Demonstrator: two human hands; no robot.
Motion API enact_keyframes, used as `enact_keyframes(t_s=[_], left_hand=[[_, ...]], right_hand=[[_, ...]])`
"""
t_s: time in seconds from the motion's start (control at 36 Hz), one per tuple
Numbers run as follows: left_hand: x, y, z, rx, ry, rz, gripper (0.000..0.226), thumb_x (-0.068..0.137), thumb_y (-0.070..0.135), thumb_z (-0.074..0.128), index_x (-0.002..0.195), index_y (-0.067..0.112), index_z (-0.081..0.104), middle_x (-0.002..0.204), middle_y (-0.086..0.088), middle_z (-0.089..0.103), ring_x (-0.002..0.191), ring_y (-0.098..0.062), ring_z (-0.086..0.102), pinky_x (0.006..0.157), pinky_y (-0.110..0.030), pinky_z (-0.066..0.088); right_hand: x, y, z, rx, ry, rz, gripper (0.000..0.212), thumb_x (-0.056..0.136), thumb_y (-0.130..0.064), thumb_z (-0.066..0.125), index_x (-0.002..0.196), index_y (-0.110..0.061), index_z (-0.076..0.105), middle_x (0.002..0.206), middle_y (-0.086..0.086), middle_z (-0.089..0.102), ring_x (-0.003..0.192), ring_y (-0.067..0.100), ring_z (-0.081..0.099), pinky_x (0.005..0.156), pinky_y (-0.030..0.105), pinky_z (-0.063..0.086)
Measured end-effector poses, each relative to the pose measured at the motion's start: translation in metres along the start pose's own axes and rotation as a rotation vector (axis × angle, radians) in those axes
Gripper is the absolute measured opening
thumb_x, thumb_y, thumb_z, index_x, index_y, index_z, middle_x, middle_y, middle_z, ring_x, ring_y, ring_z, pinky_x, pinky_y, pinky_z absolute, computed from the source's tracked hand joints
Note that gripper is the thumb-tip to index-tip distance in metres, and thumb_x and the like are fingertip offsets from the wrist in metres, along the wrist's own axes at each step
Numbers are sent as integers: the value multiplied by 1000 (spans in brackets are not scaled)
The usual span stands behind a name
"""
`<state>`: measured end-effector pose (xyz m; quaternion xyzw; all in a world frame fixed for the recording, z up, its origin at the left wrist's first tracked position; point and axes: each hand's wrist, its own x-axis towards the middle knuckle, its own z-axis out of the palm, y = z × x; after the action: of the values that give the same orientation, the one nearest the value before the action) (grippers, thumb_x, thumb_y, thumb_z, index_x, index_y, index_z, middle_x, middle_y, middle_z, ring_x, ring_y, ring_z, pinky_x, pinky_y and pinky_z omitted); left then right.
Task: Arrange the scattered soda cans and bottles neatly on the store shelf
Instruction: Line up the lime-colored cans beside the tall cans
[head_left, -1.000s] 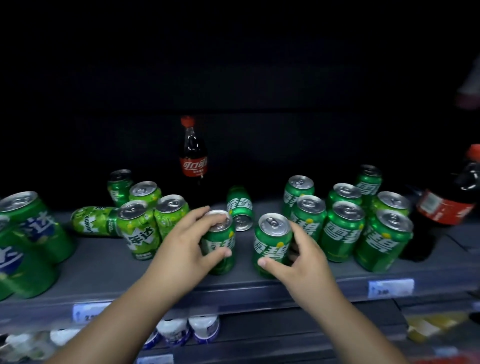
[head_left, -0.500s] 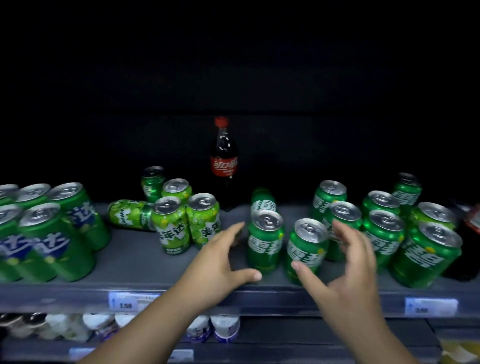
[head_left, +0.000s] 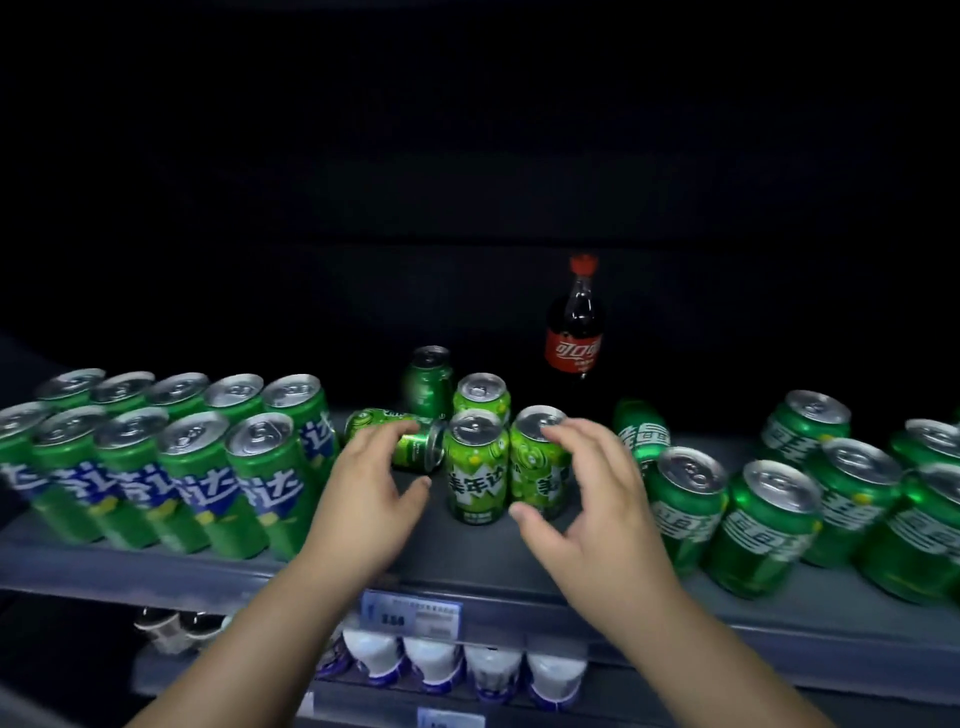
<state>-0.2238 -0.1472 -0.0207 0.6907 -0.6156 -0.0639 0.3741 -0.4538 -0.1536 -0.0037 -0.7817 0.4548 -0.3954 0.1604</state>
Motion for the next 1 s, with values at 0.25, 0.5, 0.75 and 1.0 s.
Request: enact_keyframes(t_s=[0.25,0.5,0.75,1.0], left_hand=[[41,-11,11,284,-122,44,79,78,15,65,148,27,31,157,-4,29,146,-30,19,117,-51,24],[57,-22,29,590,-224,77,76,81,23,58,149,33,26,148,1,37,137,-31,28,110,-50,23],[43,-19,22,565,-212,175,84,72,43,74,146,43,33,141,13,42,129,-23,33,97,-44,28],[31,-9,20,552,-235,222,86,68,49,78,142,46,36,142,16,43,127,-22,37,90,-41,36]], right_hand=[[18,3,35,-30,-9,148,76,82,-34,77,145,-36,34,155,-12,19,148,13,14,108,24,19],[28,15,41,15,11,265,80,88,-18,72,152,-28,27,154,-6,30,139,10,34,109,23,30],[21,21,34,-26,41,245,64,91,-21,68,146,-28,36,145,-14,36,128,2,37,98,15,28],[13,32,23,-47,33,258,62,93,-19,66,147,-28,36,148,-14,33,132,2,35,90,-6,20]])
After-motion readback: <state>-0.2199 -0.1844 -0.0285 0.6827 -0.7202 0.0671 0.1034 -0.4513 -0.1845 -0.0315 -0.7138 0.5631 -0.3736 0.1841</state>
